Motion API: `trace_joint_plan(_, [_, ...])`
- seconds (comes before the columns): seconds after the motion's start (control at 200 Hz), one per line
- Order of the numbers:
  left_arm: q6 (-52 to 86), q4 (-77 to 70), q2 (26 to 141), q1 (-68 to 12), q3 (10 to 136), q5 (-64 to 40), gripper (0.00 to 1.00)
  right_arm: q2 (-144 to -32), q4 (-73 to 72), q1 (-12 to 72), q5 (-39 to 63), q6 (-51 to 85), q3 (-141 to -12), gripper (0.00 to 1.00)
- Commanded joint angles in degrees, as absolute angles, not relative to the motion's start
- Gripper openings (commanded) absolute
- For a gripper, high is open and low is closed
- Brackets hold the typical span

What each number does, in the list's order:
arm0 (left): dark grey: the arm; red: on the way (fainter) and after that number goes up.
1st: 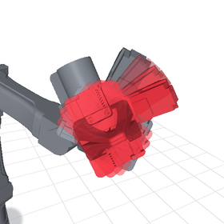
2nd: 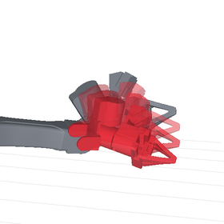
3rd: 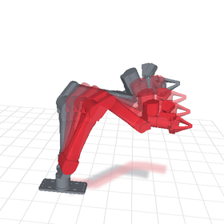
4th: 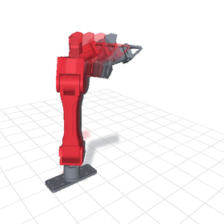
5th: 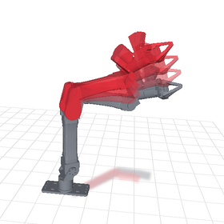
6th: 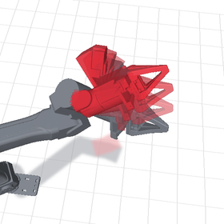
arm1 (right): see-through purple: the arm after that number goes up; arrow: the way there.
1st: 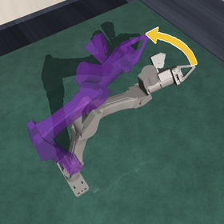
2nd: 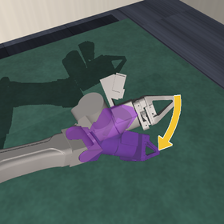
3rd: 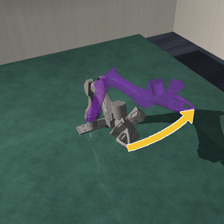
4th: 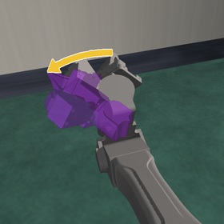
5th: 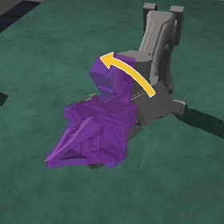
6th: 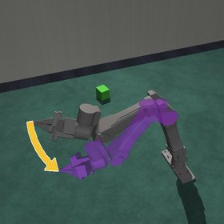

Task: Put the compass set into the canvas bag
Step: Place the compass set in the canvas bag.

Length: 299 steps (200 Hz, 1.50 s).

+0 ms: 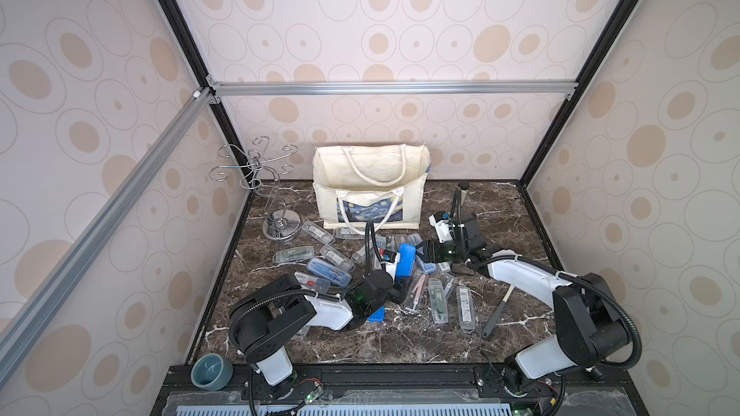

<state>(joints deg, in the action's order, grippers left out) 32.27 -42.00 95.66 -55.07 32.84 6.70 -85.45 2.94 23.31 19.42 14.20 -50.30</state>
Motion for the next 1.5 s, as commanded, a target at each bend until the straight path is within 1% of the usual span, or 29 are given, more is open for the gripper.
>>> trace_joint_plan(0.0, [30.8,-44.7,95.2,-55.5,34.2,6.1,0.54,-83.1,11.6,23.7,16.9,4.9,-53.2,0.74])
trace_joint_plan(0.055, [30.6,-44.8,95.3,-55.5,34.4,5.8,0.54,-82.3,13.7,23.5,17.3,2.3,-53.9,0.77])
trace_joint_plan(0.09, [30.4,-44.9,95.3,-55.6,34.5,5.7,0.54,-81.7,14.7,23.5,19.3,0.8,-54.1,0.77])
trace_joint_plan(0.21, [30.3,-45.2,95.4,-55.5,34.8,5.4,0.54,-80.4,14.0,23.2,29.3,-0.8,-53.6,0.78])
trace_joint_plan(0.29, [30.2,-45.2,95.7,-55.5,35.2,5.0,0.54,-81.0,11.6,23.2,36.5,0.7,-53.3,0.78])
trace_joint_plan(0.405, [29.7,-45.5,95.7,-55.6,35.5,4.4,0.54,-84.0,6.7,23.2,42.8,5.0,-53.4,0.78])
trace_joint_plan(0.5, [29.4,-46.0,95.4,-55.5,35.5,4.4,0.54,-87.6,3.9,23.2,44.9,8.7,-54.5,0.74])
trace_joint_plan(0.66, [29.2,-46.7,95.3,-55.3,35.6,3.6,0.54,-91.4,1.6,23.2,47.9,11.1,-55.9,0.67])
trace_joint_plan(0.795, [29.2,-47.4,95.4,-55.1,35.7,3.1,0.54,-92.3,0.1,23.2,49.9,12.0,-56.2,0.58])
trace_joint_plan(0.83, [29.3,-47.5,95.4,-55.1,35.6,2.9,0.54,-92.3,0.1,23.2,50.3,11.9,-56.2,0.53])
trace_joint_plan(0.9, [29.7,-48.1,95.6,-54.6,35.4,2.2,0.54,-92.5,0.3,23.1,51.7,11.8,-56.6,0.39])
trace_joint_plan(0.98, [30.2,-49.0,95.6,-54.3,35.0,1.7,0.54,-93.1,0.3,22.8,53.6,12.3,-56.9,0.27])
trace_joint_plan(1.06, [30.4,-49.4,95.5,-54.1,34.6,1.7,0.54,-93.5,0.4,22.7,54.3,12.7,-57.2,0.18])
trace_joint_plan(1.105, [30.5,-49.2,95.5,-54.1,34.6,1.8,0.54,-93.7,0.3,22.7,54.6,12.9,-57.3,0.14])
trace_joint_plan(1.17, [30.5,-48.9,95.5,-54.0,34.8,1.8,0.55,-93.8,-0.1,22.7,55.1,13.4,-57.3,0.13])
trace_joint_plan(1.2, [30.5,-49.0,95.5,-54.0,34.8,1.8,0.57,-93.8,-0.2,22.6,55.2,13.6,-57.3,0.13])
trace_joint_plan(1.235, [30.5,-48.9,95.4,-53.9,34.8,1.8,0.63,-93.7,-0.4,22.7,55.2,13.8,-57.3,0.12])
trace_joint_plan(1.245, [30.5,-48.9,95.4,-53.9,34.8,1.8,0.66,-93.6,-0.4,22.7,55.2,13.9,-57.4,0.12])
trace_joint_plan(1.27, [30.5,-48.9,95.4,-53.9,34.7,1.9,0.74,-93.4,-0.4,22.6,55.0,13.9,-57.5,0.12])
trace_joint_plan(1.31, [30.2,-48.7,95.2,-53.9,34.7,2.2,0.97,-93.0,-0.2,22.6,54.7,14.0,-57.7,0.12])
trace_joint_plan(1.32, [30.1,-48.7,95.2,-53.9,34.7,2.4,0.99,-92.9,-0.1,22.7,54.6,13.9,-57.7,0.12])
trace_joint_plan(1.491, [28.2,-48.6,91.6,-53.9,32.4,7.5,1.0,-89.2,4.6,22.6,50.5,11.1,-60.1,0.12])
